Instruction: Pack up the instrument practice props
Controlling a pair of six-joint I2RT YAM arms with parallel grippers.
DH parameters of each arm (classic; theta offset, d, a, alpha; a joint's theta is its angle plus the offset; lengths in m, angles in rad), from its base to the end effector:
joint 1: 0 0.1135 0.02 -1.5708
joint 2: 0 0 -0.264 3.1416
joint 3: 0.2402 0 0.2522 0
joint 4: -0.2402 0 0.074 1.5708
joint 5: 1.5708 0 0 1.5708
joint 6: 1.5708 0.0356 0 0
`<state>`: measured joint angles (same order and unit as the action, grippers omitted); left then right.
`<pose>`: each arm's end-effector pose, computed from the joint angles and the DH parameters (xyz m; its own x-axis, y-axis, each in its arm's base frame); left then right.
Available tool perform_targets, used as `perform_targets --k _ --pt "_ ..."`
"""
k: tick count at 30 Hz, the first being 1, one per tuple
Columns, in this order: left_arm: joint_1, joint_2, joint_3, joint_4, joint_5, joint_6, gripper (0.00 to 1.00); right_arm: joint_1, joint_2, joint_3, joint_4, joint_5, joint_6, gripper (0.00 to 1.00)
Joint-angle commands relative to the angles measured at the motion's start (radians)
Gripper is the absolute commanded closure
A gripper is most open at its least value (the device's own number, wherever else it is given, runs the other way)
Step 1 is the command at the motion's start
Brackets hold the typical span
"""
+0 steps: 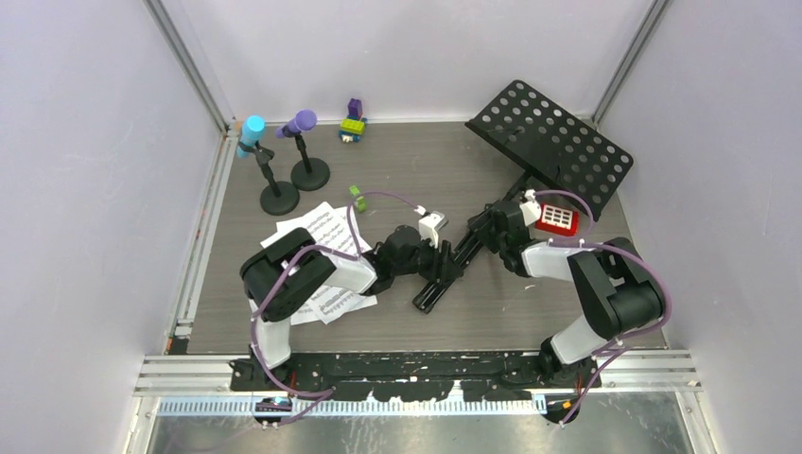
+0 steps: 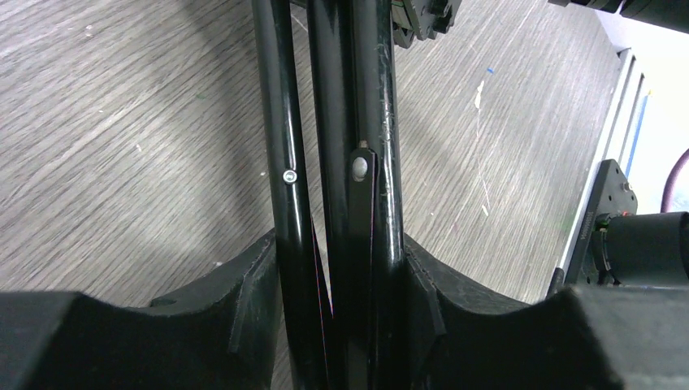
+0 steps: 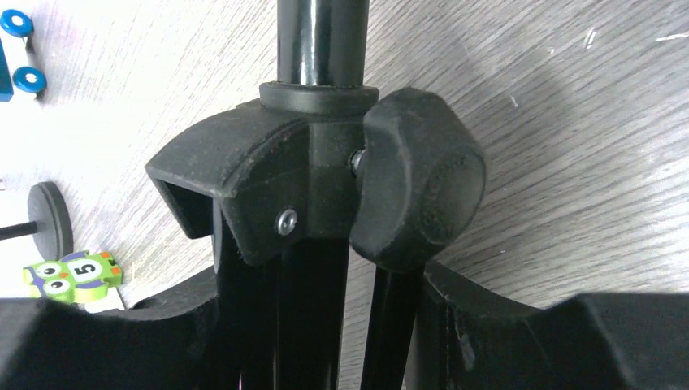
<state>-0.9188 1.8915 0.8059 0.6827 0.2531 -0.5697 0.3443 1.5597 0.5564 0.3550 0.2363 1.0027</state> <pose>0.2176 -0.2998 0.1328 -0.6908 0.0444 -0.7217 0.6374 0.5086 -0.5789 0.2719 0.0887 0.1376 -0.4343 0.7148 -0.5480 0.3971 0.6981 0.5959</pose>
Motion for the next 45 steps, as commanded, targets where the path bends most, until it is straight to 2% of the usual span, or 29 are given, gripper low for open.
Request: perform_targets --k 1,3,10,20,28,35,40,44,45 --pt "-0.035 -0.081 0.004 -0.141 0.135 0.058 1.0 -0.058 0.053 0.024 0.052 0.177 -0.015 1.0" --pt "-0.035 -0.087 0.013 -0.162 0.122 0.062 1.0 -0.057 0.04 0.024 0.045 0.175 -0.039 0.97" --pt "-0.034 -0.071 0.065 -0.183 0.118 0.05 1.0 -0.058 -0.056 0.022 -0.013 0.209 -0.116 0.74" --pt "-0.026 -0.081 0.162 -0.273 0.136 0.038 1.0 -0.059 -0.114 0.022 -0.055 0.197 -0.166 0.55" --pt "0.0 -0.089 0.261 -0.394 0.144 0.043 1.0 -0.057 -0.18 0.045 -0.153 0.199 -0.242 0.44" --pt "0.025 -0.07 0.312 -0.435 0.154 0.049 1.0 -0.058 -0.225 0.086 -0.244 0.17 -0.295 0.23" --pt "0.032 -0.058 0.314 -0.435 0.161 0.05 1.0 -0.058 -0.311 0.075 -0.298 0.157 -0.292 0.15" --pt "0.032 -0.023 0.315 -0.426 0.175 0.053 1.0 -0.058 -0.431 0.073 -0.392 0.101 -0.278 0.14" --pt "0.032 -0.011 0.315 -0.416 0.181 0.053 0.96 -0.058 -0.464 0.069 -0.409 0.083 -0.279 0.13"
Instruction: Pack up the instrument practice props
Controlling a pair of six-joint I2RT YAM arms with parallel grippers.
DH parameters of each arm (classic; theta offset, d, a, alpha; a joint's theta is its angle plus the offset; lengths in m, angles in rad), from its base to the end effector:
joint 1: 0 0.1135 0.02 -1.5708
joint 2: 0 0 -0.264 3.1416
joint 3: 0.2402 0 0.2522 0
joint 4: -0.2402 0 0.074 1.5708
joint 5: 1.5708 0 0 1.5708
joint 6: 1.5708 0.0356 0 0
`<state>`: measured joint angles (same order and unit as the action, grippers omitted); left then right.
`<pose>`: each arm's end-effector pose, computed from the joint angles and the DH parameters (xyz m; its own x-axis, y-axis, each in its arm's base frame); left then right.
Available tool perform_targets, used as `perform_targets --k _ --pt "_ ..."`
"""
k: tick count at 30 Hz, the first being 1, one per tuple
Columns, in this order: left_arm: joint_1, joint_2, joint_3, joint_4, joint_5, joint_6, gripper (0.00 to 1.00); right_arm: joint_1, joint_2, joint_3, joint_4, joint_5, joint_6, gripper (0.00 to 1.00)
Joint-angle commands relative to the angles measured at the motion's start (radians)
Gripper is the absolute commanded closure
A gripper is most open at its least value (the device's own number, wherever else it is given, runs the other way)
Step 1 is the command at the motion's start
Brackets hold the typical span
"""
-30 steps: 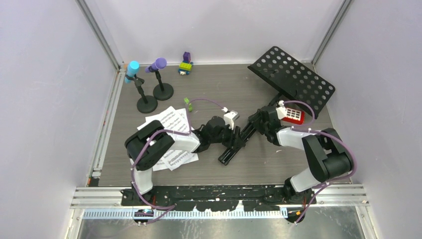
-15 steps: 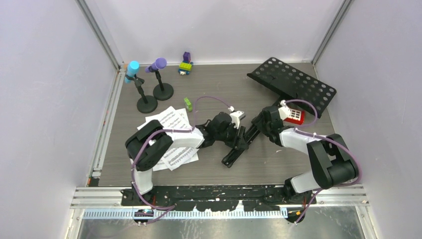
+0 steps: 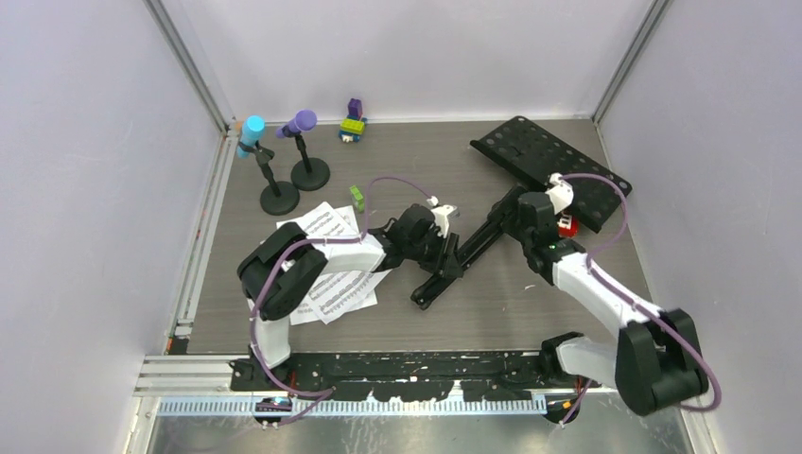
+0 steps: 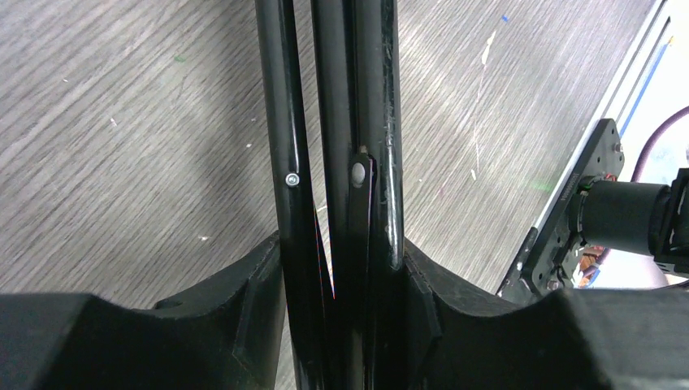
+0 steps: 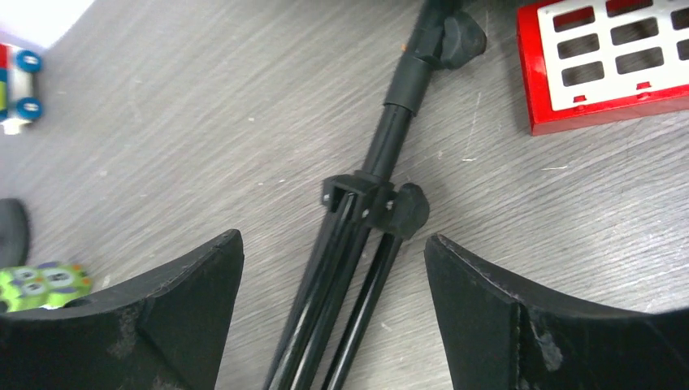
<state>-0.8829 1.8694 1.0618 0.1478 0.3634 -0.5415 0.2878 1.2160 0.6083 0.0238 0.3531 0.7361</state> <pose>0.2411 -0.3133 0.1645 -0.7976 0.2118 -0.5648 0.5710 0.5667 -0.5940 0.2463 0.0601 0.2112 -0.3848 0.5431 -0.7463 0.3626 0.8325 0.4189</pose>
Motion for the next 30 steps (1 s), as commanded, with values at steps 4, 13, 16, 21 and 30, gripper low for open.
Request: perform_targets --k 4,13,16,21,30 --pt "-0.011 0.019 0.002 0.193 0.039 0.031 0.6 -0.001 -0.281 0.01 -0.166 -0.063 -0.042 0.13" --pt "-0.01 -0.03 -0.029 0.149 -0.068 0.047 0.25 -0.001 -0.512 0.03 -0.374 0.006 -0.128 0.11" --pt "-0.01 -0.062 -0.025 0.093 -0.131 0.072 0.19 -0.001 -0.52 0.054 -0.441 0.05 -0.109 0.1" --pt "-0.01 -0.182 -0.01 -0.069 -0.285 0.13 0.08 -0.001 -0.475 0.152 -0.592 0.087 -0.097 0.0" --pt "-0.006 -0.575 -0.021 -0.453 -0.769 0.199 0.0 -0.002 -0.314 0.355 -0.878 0.043 -0.072 0.0"
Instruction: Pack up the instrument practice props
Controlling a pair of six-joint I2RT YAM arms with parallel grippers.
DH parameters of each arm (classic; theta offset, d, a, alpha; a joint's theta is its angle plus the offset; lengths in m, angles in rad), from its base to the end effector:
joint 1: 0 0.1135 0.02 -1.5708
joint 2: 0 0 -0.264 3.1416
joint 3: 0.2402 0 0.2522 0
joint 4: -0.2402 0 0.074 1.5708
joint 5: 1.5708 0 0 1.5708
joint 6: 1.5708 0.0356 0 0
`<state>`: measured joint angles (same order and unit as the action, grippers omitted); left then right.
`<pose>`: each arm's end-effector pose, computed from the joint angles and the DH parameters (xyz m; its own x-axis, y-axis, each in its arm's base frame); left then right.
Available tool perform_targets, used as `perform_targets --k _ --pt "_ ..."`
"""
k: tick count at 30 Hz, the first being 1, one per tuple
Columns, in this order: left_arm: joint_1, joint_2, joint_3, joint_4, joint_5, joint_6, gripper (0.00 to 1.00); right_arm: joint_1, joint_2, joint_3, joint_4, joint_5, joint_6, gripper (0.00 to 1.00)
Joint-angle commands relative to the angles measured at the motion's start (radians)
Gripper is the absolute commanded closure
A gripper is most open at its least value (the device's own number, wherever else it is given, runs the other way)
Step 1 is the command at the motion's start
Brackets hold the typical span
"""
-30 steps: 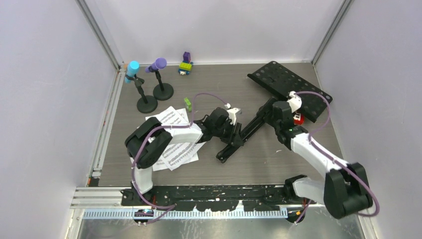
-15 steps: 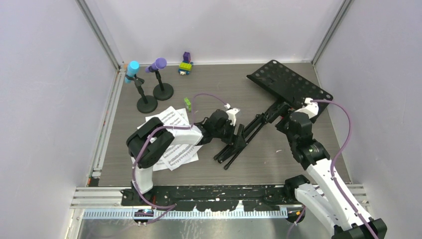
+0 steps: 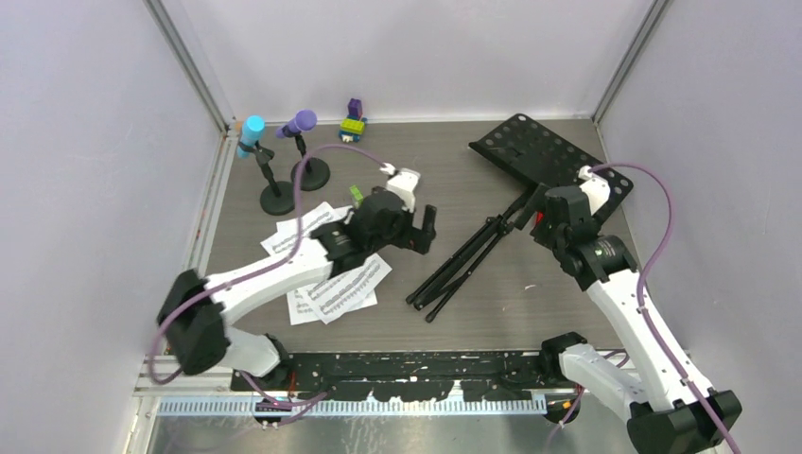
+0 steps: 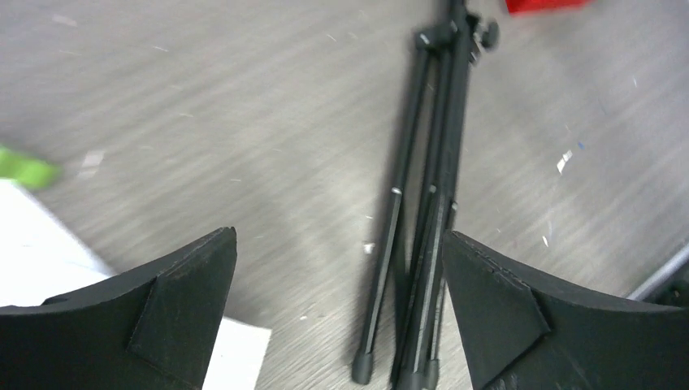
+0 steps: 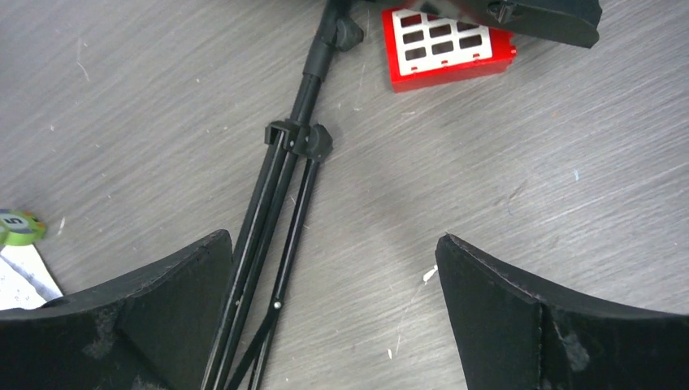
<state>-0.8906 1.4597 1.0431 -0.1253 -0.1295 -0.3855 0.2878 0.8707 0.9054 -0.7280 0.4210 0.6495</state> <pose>0.2128 -0.2557 0.2752 -0.5643 0.1047 -0.8189 0.5279 0.8084 -0.2604 0.1715 0.0356 0.3158 -0.4624 0.4388 -0.7705 0.4043 0.8777 0.2572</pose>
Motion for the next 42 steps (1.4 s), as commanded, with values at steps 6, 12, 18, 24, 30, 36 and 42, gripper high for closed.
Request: perform_targets --k 6,12,18,24,30,36,42 --pt "0.048 -0.488 -0.118 -0.378 -0.431 -0.007 0.0 -0.002 -0.006 0.0 -0.039 -0.133 0.027 0.0" --pt "0.054 -0.788 -0.178 -0.601 -0.596 -0.127 0.0 -0.002 -0.018 -0.005 0.021 -0.305 -0.011 0.0" --pt "0.055 -0.986 -0.263 -0.649 -0.793 -0.209 0.0 -0.002 -0.033 -0.037 0.047 -0.368 -0.012 0.0" --pt "0.056 -0.904 -0.364 -0.398 -0.865 -0.085 0.0 -0.001 -0.071 -0.064 0.062 -0.407 -0.007 0.0" --pt "0.295 -0.578 -0.327 -0.234 -0.651 -0.063 0.0 -0.002 -0.084 -0.083 0.065 -0.448 -0.011 0.0" --pt "0.533 -0.561 -0.407 -0.071 -0.573 -0.063 0.0 -0.002 -0.088 -0.099 0.079 -0.495 -0.004 0.0" --pt "0.568 -0.608 -0.535 0.245 -0.636 0.063 0.0 -0.001 -0.063 -0.099 0.099 -0.53 -0.001 0.0"
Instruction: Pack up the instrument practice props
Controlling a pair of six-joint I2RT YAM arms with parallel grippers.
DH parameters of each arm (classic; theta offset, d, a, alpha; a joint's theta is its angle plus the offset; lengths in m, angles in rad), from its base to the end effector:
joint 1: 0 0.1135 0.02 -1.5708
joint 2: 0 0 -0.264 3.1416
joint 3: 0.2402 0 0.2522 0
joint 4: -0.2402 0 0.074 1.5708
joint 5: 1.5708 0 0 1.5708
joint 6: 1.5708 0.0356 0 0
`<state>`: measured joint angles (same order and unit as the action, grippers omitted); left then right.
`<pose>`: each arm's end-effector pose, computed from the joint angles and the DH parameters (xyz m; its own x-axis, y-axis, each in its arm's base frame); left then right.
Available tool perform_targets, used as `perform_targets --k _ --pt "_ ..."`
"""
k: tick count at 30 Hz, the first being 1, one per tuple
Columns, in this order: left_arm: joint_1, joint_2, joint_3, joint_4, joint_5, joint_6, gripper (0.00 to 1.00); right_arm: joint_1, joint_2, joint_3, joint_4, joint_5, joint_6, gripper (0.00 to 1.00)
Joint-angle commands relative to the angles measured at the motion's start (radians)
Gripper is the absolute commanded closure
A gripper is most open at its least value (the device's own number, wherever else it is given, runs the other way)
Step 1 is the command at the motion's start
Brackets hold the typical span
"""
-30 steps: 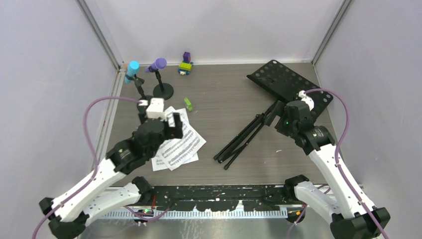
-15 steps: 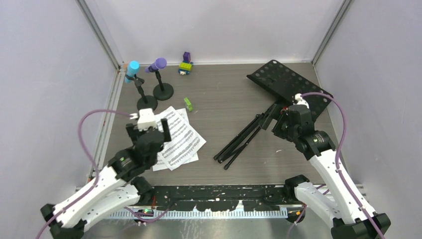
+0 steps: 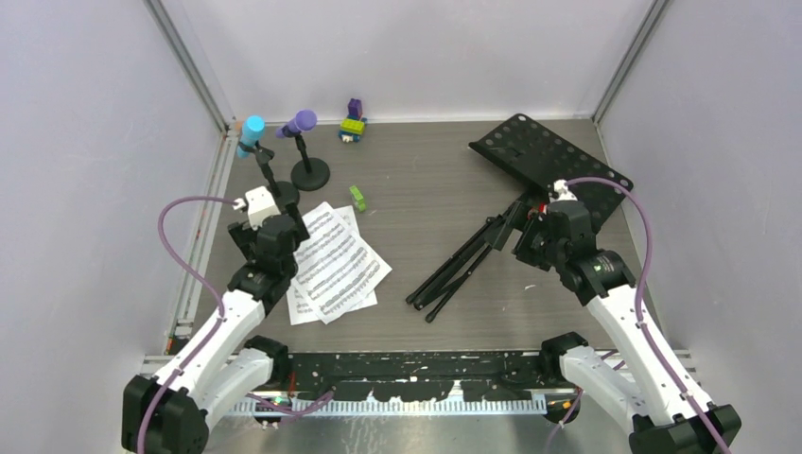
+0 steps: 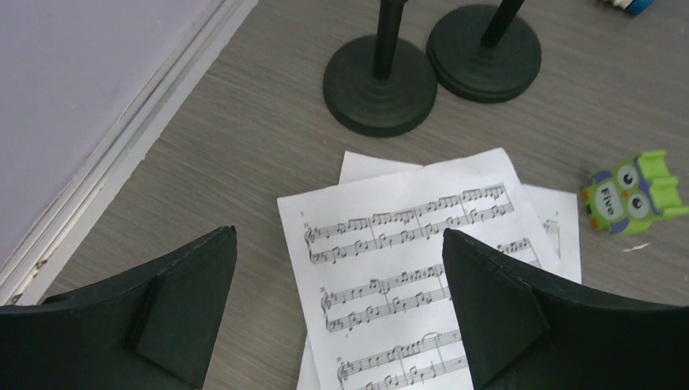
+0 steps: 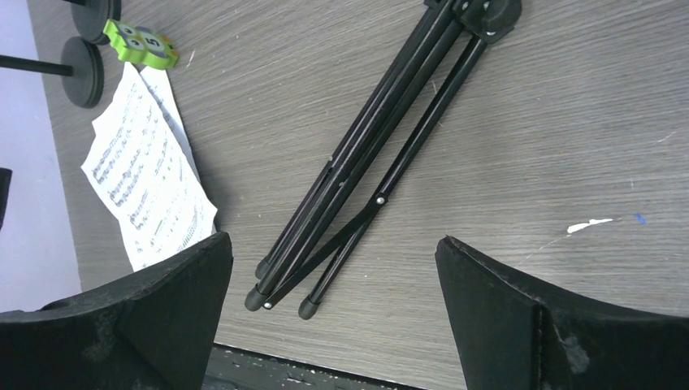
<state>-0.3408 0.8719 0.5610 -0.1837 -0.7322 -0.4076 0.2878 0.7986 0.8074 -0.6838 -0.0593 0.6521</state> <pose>0.1872 -0.0411 0.2501 -0.2894 -0.2101 -0.9338 -0.4582 0.8870 -0.0576 0.1583 0.0491 0.2963 -0.6751 0.4319 -0.5980 0.1032 0.8580 0.5032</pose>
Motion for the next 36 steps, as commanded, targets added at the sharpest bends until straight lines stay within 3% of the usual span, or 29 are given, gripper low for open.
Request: perform_targets --k 1,10,13,19,30,36 --pt "0.024 -0.012 -0.064 0.352 -0.035 0.101 0.0 -0.001 0.013 -0.002 0.059 -0.054 -0.002 0.0" --pt "0.151 0.233 -0.085 0.702 0.075 0.217 0.0 -0.001 0.021 -0.015 0.076 -0.071 -0.002 0.0" --pt "0.173 0.323 -0.063 0.78 0.084 0.262 0.0 -0.001 0.031 -0.017 0.085 -0.075 -0.007 0.0" --pt "0.185 0.508 -0.068 1.084 0.09 0.416 0.0 -0.001 0.065 -0.006 0.094 -0.082 -0.025 0.0" --pt "0.237 0.758 -0.001 1.346 0.138 0.491 0.08 -0.002 0.107 0.019 0.088 -0.067 -0.087 0.0" --pt "0.249 0.895 0.07 1.46 0.132 0.561 0.17 -0.002 0.144 0.051 0.097 -0.109 -0.086 0.0"
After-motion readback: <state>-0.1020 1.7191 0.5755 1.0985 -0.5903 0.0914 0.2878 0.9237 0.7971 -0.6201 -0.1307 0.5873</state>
